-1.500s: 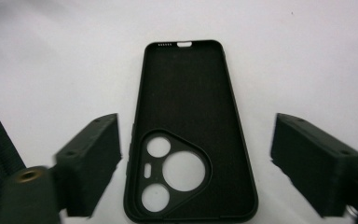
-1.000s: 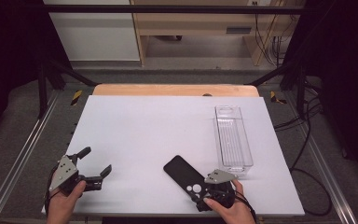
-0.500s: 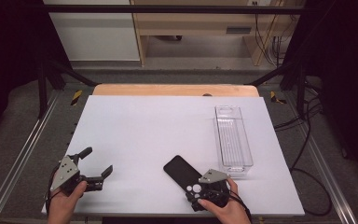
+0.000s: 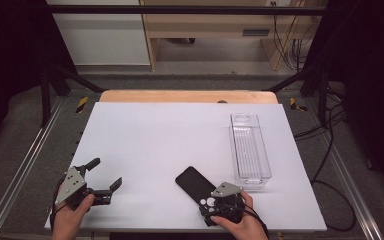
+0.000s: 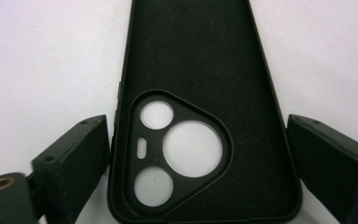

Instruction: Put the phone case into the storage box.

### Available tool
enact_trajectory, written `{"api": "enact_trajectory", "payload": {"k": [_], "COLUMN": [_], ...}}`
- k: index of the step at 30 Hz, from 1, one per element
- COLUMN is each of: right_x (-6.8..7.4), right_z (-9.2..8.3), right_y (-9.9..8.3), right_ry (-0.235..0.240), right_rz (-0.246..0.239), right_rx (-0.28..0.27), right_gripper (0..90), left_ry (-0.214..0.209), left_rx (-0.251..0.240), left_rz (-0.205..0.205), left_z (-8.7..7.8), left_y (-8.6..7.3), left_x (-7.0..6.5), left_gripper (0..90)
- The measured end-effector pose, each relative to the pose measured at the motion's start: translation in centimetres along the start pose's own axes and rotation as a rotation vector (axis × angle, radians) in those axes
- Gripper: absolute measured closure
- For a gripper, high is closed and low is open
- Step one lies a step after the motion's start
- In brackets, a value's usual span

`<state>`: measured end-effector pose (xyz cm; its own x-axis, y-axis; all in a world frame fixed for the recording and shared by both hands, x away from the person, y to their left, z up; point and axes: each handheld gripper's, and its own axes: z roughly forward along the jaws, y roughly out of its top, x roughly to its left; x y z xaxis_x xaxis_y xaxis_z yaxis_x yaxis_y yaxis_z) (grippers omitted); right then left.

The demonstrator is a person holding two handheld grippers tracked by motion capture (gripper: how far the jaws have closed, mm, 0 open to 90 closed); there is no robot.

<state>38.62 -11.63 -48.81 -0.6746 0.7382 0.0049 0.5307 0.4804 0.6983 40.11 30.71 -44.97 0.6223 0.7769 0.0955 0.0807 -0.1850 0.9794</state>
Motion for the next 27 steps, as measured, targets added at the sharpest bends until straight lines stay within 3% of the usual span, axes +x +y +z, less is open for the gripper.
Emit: {"api": "enact_trajectory", "payload": {"k": [8,13,27], "right_x": [-0.3,-0.3,-0.2], "right_z": [-0.2,-0.5,-1.2], "right_y": [0.8,1.0,1.5], "right_ry": [0.006,0.017,0.008], "right_rz": [-0.005,0.027,0.031], "right_rx": [0.062,0.069,0.065], "right_gripper": [14.5,16.0,17.0], "left_ry": [-0.005,-0.001,-0.027], "left_rx": [0.002,0.005,0.036], "left_rz": [0.007,0.015,0.061], "left_z": [0.0,0.0,0.7], "left_y": [0.0,0.1,0.2], "left_x": [-0.1,-0.1,-0.8], "left_gripper": [1.5,1.6,2.5]}}
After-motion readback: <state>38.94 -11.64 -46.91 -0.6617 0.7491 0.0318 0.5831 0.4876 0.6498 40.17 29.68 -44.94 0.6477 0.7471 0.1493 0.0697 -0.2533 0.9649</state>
